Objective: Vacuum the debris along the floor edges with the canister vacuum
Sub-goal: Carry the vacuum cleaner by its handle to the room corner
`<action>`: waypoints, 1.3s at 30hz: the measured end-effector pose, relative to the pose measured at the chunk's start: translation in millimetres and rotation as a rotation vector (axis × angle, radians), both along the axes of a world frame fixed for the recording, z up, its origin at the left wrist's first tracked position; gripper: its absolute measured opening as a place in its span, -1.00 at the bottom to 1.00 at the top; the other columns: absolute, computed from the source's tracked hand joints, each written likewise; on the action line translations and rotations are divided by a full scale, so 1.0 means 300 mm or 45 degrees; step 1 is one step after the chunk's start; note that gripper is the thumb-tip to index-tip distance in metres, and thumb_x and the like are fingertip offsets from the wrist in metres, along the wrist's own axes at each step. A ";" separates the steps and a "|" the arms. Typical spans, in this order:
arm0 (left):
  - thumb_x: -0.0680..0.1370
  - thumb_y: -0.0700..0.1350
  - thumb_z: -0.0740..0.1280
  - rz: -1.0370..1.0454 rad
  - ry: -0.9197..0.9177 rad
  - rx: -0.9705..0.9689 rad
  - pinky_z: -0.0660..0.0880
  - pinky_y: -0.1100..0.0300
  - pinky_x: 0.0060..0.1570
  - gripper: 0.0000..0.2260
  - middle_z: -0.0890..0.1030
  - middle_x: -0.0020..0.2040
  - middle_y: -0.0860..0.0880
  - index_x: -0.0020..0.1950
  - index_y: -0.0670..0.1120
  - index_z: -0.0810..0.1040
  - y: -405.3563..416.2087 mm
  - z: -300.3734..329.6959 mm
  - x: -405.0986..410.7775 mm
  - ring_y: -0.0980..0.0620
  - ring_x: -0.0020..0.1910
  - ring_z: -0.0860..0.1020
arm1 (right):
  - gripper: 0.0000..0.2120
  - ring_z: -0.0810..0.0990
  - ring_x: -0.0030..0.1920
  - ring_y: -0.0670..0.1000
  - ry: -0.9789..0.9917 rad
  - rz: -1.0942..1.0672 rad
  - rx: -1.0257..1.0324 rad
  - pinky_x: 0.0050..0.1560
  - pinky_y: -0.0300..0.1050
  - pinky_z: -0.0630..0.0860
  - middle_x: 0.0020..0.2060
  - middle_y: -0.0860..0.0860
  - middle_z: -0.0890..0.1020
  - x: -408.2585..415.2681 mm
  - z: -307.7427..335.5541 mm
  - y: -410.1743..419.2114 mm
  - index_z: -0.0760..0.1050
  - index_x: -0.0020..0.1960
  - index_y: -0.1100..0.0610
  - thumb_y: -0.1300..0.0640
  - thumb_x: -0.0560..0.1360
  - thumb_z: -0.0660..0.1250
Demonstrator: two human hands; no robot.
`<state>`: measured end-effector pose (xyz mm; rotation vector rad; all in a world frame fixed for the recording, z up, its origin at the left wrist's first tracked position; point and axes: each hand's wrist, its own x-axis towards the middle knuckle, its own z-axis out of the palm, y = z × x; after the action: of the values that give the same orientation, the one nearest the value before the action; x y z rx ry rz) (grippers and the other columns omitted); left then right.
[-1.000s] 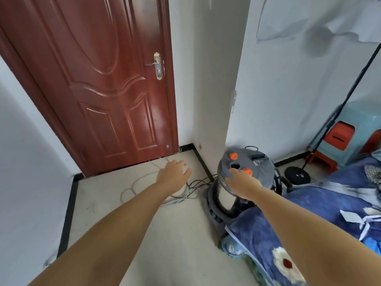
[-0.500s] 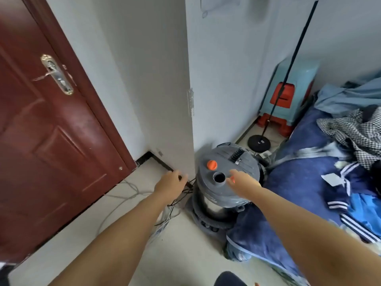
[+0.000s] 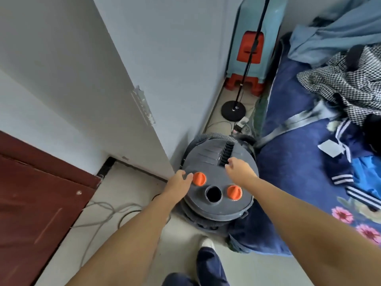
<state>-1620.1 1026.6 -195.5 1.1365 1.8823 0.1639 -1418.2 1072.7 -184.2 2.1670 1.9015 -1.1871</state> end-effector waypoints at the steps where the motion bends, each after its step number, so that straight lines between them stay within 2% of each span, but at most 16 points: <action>1: 0.64 0.04 0.15 0.005 -0.015 0.002 0.33 0.09 0.23 -0.58 0.46 0.36 -0.18 0.42 -0.17 0.35 0.034 -0.033 -0.005 -0.17 0.32 0.42 | -0.56 0.41 0.30 0.22 0.014 -0.068 0.011 0.22 0.03 0.38 0.34 0.21 0.42 -0.009 -0.034 0.040 0.26 0.45 0.22 0.06 0.63 0.10; 4: 0.63 0.06 0.19 -0.033 -0.029 0.062 0.29 0.05 0.33 -0.49 0.37 0.44 -0.18 0.50 -0.16 0.24 0.113 -0.152 -0.009 -0.14 0.40 0.35 | -0.53 0.37 0.33 0.25 0.041 -0.332 -0.024 0.19 0.03 0.35 0.36 0.26 0.35 -0.045 -0.138 0.129 0.21 0.43 0.31 0.04 0.64 0.11; 7: 0.62 0.11 0.19 -0.072 -0.039 0.047 0.26 0.01 0.37 -0.45 0.33 0.46 -0.20 0.51 -0.16 0.23 0.176 -0.278 0.005 -0.15 0.43 0.30 | -0.52 0.43 0.29 0.26 0.132 -0.600 -0.135 0.03 -0.04 0.34 0.32 0.28 0.42 -0.066 -0.262 0.183 0.23 0.39 0.34 -0.01 0.65 0.08; 11: 0.60 0.09 0.25 -0.123 0.018 0.177 0.23 0.02 0.37 -0.51 0.35 0.41 -0.18 0.44 -0.14 0.35 0.200 -0.366 0.012 -0.16 0.40 0.28 | -0.50 0.40 0.33 0.25 0.211 -0.820 -0.133 0.22 0.00 0.35 0.34 0.26 0.44 -0.073 -0.325 0.232 0.28 0.42 0.33 -0.02 0.66 0.04; 13: 0.58 0.07 0.29 -0.111 -0.062 0.241 0.24 0.05 0.36 -0.54 0.32 0.39 -0.15 0.42 -0.10 0.40 0.200 -0.388 0.002 -0.14 0.40 0.28 | -0.51 0.42 0.32 0.24 0.284 -0.929 -0.127 0.26 0.02 0.35 0.31 0.23 0.46 -0.074 -0.342 0.255 0.30 0.42 0.33 0.00 0.67 0.00; 15: 0.56 0.04 0.34 -0.041 -0.213 0.227 0.22 0.17 0.33 -0.54 0.23 0.44 -0.11 0.43 -0.06 0.39 0.205 -0.401 -0.009 -0.09 0.43 0.26 | -0.50 0.46 0.28 0.20 0.373 -1.015 -0.170 0.22 -0.01 0.41 0.22 0.20 0.50 -0.080 -0.354 0.271 0.30 0.42 0.35 0.01 0.68 -0.05; 17: 0.55 0.01 0.37 0.036 -0.355 0.173 0.18 0.21 0.34 -0.43 0.11 0.52 -0.09 0.51 -0.01 0.26 0.206 -0.403 -0.016 -0.04 0.47 0.20 | -0.53 0.53 0.16 0.17 0.349 -1.054 -0.199 0.01 -0.14 0.41 0.10 0.21 0.54 -0.096 -0.350 0.272 0.28 0.40 0.41 0.08 0.70 -0.09; 19: 0.53 0.00 0.39 0.079 -0.429 0.166 0.17 0.12 0.44 -0.29 0.10 0.54 -0.09 0.57 -0.01 0.10 0.198 -0.408 -0.025 -0.03 0.50 0.18 | -0.54 0.58 -0.12 0.13 0.362 -1.163 -0.142 -0.19 -0.14 0.39 -0.15 0.12 0.57 -0.107 -0.348 0.262 0.33 0.33 0.43 0.09 0.70 -0.09; 22: 0.51 0.03 0.40 0.118 -0.509 0.120 0.16 -0.04 0.49 -0.23 0.13 0.56 -0.06 0.59 -0.01 0.03 0.164 -0.423 -0.050 -0.03 0.53 0.16 | -0.55 0.57 -0.06 0.18 0.384 -1.263 -0.160 -0.06 -0.15 0.37 -0.14 0.11 0.54 -0.144 -0.335 0.226 0.33 0.34 0.40 0.07 0.70 -0.08; 24: 0.51 0.08 0.38 0.115 -0.507 0.063 0.17 -0.08 0.48 -0.25 0.11 0.57 -0.05 0.58 0.00 0.06 0.116 -0.434 -0.073 -0.03 0.53 0.15 | -0.54 0.58 -0.18 0.16 0.420 -1.309 -0.170 0.01 -0.10 0.48 -0.20 0.09 0.58 -0.162 -0.345 0.192 0.35 0.33 0.38 0.04 0.69 -0.07; 27: 0.51 0.11 0.37 0.130 -0.491 0.040 0.18 -0.08 0.48 -0.28 0.11 0.58 -0.05 0.57 0.00 0.11 0.019 -0.451 -0.125 -0.03 0.53 0.16 | -0.57 0.61 -0.13 0.18 0.462 -1.307 -0.230 0.00 -0.06 0.47 -0.14 0.15 0.62 -0.218 -0.334 0.110 0.31 0.37 0.34 0.06 0.69 -0.07; 29: 0.52 0.13 0.36 0.100 -0.462 0.034 0.17 -0.07 0.48 -0.30 0.10 0.58 -0.06 0.56 0.00 0.13 -0.050 -0.460 -0.156 -0.04 0.53 0.16 | -0.57 0.55 -0.38 0.12 0.515 -1.331 -0.266 -0.03 0.03 0.57 -0.35 0.12 0.56 -0.248 -0.344 0.047 0.32 0.35 0.32 0.04 0.68 -0.04; 31: 0.53 0.14 0.33 0.067 -0.410 0.030 0.18 -0.06 0.47 -0.32 0.09 0.58 -0.08 0.56 -0.01 0.14 -0.122 -0.460 -0.173 -0.06 0.53 0.16 | -0.59 0.50 -0.46 0.08 0.527 -1.337 -0.281 -0.05 0.06 0.60 -0.42 0.10 0.51 -0.262 -0.359 -0.015 0.33 0.32 0.32 0.03 0.68 -0.03; 35: 0.55 0.13 0.31 0.049 -0.328 0.038 0.19 -0.03 0.46 -0.35 0.10 0.57 -0.11 0.55 -0.05 0.17 -0.258 -0.442 -0.186 -0.10 0.52 0.18 | -0.63 0.52 -0.42 0.10 0.494 -1.292 -0.268 0.00 0.00 0.58 -0.43 0.10 0.52 -0.289 -0.363 -0.145 0.37 0.19 0.29 0.03 0.68 -0.03; 37: 0.54 0.12 0.32 0.069 -0.332 0.060 0.17 -0.01 0.47 -0.35 0.10 0.57 -0.13 0.55 -0.06 0.19 -0.336 -0.448 -0.203 -0.09 0.52 0.16 | -0.58 0.62 -0.22 0.17 0.475 -1.248 -0.267 0.10 0.10 0.57 -0.30 0.13 0.59 -0.312 -0.364 -0.211 0.38 0.23 0.32 0.01 0.67 -0.03; 39: 0.55 0.09 0.33 0.099 -0.359 0.062 0.13 -0.02 0.49 -0.35 0.08 0.58 -0.12 0.55 -0.07 0.18 -0.410 -0.454 -0.227 -0.07 0.54 0.12 | -0.55 0.61 0.05 0.23 0.475 -1.237 -0.286 0.18 0.11 0.52 -0.05 0.19 0.62 -0.330 -0.392 -0.273 0.36 0.30 0.34 0.02 0.67 -0.06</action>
<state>-1688.3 903.7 -331.6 1.0152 1.6787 0.3946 -1517.3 990.7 -301.7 2.9387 0.5975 -1.8896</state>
